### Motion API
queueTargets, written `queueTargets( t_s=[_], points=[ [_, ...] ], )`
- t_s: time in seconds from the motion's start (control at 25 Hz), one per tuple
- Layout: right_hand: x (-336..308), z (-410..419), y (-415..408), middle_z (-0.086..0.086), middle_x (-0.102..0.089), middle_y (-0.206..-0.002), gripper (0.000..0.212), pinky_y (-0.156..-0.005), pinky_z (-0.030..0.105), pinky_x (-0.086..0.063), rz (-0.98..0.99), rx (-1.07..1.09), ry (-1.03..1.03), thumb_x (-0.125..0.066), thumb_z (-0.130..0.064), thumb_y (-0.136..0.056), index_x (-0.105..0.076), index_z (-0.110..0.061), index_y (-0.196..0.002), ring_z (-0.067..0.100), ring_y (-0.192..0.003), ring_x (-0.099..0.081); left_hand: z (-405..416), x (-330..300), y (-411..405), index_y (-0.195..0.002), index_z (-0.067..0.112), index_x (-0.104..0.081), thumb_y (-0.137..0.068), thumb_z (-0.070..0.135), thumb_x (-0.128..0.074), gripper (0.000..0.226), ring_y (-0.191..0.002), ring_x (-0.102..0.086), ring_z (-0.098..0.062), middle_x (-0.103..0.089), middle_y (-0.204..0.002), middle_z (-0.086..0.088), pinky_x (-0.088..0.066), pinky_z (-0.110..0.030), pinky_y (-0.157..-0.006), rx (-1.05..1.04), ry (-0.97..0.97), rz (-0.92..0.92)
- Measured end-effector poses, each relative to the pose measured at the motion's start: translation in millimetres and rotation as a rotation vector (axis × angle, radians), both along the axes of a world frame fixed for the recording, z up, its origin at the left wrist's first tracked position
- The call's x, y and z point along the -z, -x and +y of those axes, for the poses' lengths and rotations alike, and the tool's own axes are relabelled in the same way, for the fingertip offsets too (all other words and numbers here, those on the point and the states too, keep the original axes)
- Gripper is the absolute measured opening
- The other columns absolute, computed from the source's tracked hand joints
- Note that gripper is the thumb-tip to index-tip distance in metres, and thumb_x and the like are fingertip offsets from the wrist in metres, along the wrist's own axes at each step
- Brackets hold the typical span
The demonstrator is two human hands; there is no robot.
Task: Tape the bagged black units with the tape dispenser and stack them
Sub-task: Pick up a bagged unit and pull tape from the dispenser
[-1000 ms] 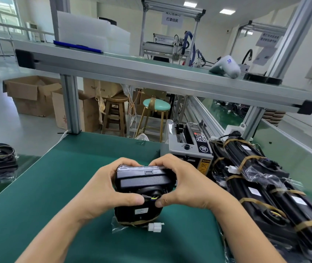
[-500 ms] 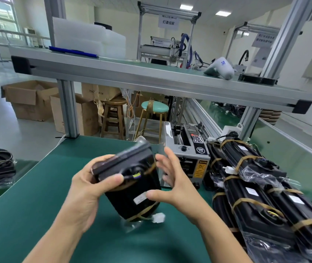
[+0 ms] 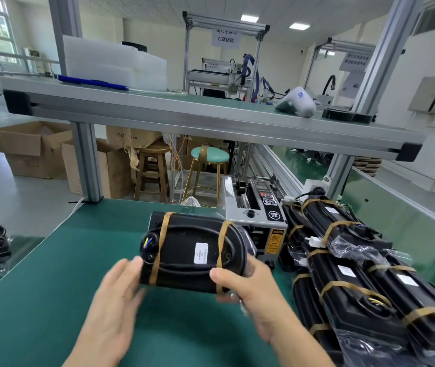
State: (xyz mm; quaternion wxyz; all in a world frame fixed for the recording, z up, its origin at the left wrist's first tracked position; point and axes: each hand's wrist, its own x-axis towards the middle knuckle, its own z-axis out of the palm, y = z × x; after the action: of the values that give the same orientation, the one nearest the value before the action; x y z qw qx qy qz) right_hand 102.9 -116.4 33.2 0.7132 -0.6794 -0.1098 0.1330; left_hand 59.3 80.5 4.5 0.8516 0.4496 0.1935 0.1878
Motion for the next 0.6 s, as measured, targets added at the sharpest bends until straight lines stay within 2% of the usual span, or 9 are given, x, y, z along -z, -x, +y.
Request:
queueTargets(
  t_s=[0.08, 0.16, 0.2, 0.24, 0.28, 0.36, 0.44, 0.52, 0.6],
  points=[
    [-14, 0, -2, 0.0, -0.068, -0.069, 0.037, -0.059, 0.032, -0.055, -0.116, 0.136, 0.201, -0.08, -0.035, -0.052, -0.068, -0.014, -0.08, 0.014, -0.062, -0.062, 3, -2, 11, -0.135, 0.034, -0.041, -0.071, 0.007, -0.079, 0.08, -0.132, -0.04, -0.011, -0.044, -0.143, 0.007, -0.029, -0.03, -0.108, -0.191, -0.627, 0.029],
    [-25, 6, 1, 0.0, -0.06, -0.059, 0.045, -0.063, 0.042, -0.059, -0.16, 0.236, 0.368, -0.075, -0.05, -0.045, -0.06, -0.014, -0.068, 0.019, -0.062, -0.062, -11, -6, 17, -0.139, 0.04, -0.034, -0.055, 0.02, -0.086, 0.1, -0.138, -0.029, -0.006, -0.035, -0.148, 0.012, -0.023, -0.028, -0.111, -0.103, -1.267, -0.209],
    [-30, 11, 6, -0.002, -0.054, -0.056, 0.047, -0.065, 0.047, -0.059, -0.146, 0.245, 0.395, -0.073, -0.055, -0.044, -0.052, -0.016, -0.061, 0.02, -0.063, -0.061, -25, -7, 16, -0.143, 0.037, -0.031, -0.048, 0.027, -0.083, 0.109, -0.14, -0.026, -0.008, -0.031, -0.151, 0.01, -0.021, -0.03, -0.112, -0.022, -1.494, -0.305],
    [-32, 17, 12, -0.004, -0.051, -0.053, 0.048, -0.065, 0.05, -0.058, -0.113, 0.232, 0.39, -0.071, -0.057, -0.045, -0.046, -0.018, -0.057, 0.02, -0.062, -0.061, -41, -7, 14, -0.145, 0.034, -0.027, -0.044, 0.028, -0.082, 0.115, -0.14, -0.027, -0.011, -0.03, -0.152, 0.009, -0.022, -0.033, -0.11, 0.015, -1.619, -0.371],
    [-33, 22, 17, -0.007, -0.05, -0.052, 0.048, -0.064, 0.048, -0.059, -0.074, 0.199, 0.369, -0.069, -0.06, -0.047, -0.043, -0.02, -0.054, 0.019, -0.06, -0.062, -52, -7, 11, -0.144, 0.032, -0.028, -0.043, 0.023, -0.084, 0.116, -0.138, -0.032, -0.014, -0.031, -0.151, 0.007, -0.027, -0.037, -0.107, 0.002, -1.648, -0.396],
    [-32, 26, 23, -0.01, -0.052, -0.054, 0.045, -0.062, 0.034, -0.053, -0.07, 0.098, 0.349, -0.063, -0.067, -0.054, -0.049, -0.024, -0.05, 0.013, -0.059, -0.06, -60, -7, 4, -0.137, 0.027, -0.036, -0.045, 0.003, -0.087, 0.108, -0.128, -0.046, -0.018, -0.042, -0.145, 0.002, -0.038, -0.037, -0.099, -0.113, -1.55, -0.393],
    [-34, 24, 26, -0.013, -0.059, -0.062, 0.039, -0.069, 0.026, -0.047, -0.158, -0.026, 0.33, -0.059, -0.071, -0.062, -0.062, -0.032, -0.06, 0.004, -0.066, -0.057, -54, -8, 0, -0.131, 0.026, -0.043, -0.053, -0.004, -0.083, 0.093, -0.12, -0.051, -0.006, -0.047, -0.137, 0.006, -0.045, -0.022, -0.092, -0.223, -1.345, -0.395],
    [-34, 22, 27, -0.012, -0.07, -0.079, 0.043, -0.079, 0.029, -0.052, -0.189, -0.078, 0.297, -0.058, -0.068, -0.071, -0.071, -0.029, -0.083, 0.002, -0.076, -0.062, -52, -8, 0, -0.129, 0.027, -0.044, -0.062, 0.003, -0.077, 0.079, -0.116, -0.045, 0.009, -0.046, -0.131, 0.008, -0.039, -0.003, -0.087, -0.283, -1.201, -0.396],
    [-33, 24, 27, -0.012, -0.071, -0.088, 0.046, -0.085, 0.033, -0.054, -0.193, -0.012, 0.301, -0.057, -0.066, -0.076, -0.071, -0.025, -0.092, 0.002, -0.083, -0.063, -56, -8, 2, -0.129, 0.025, -0.045, -0.062, 0.006, -0.075, 0.076, -0.116, -0.045, 0.008, -0.047, -0.128, 0.005, -0.036, 0.0, -0.088, -0.319, -1.19, -0.383]
  ],
)
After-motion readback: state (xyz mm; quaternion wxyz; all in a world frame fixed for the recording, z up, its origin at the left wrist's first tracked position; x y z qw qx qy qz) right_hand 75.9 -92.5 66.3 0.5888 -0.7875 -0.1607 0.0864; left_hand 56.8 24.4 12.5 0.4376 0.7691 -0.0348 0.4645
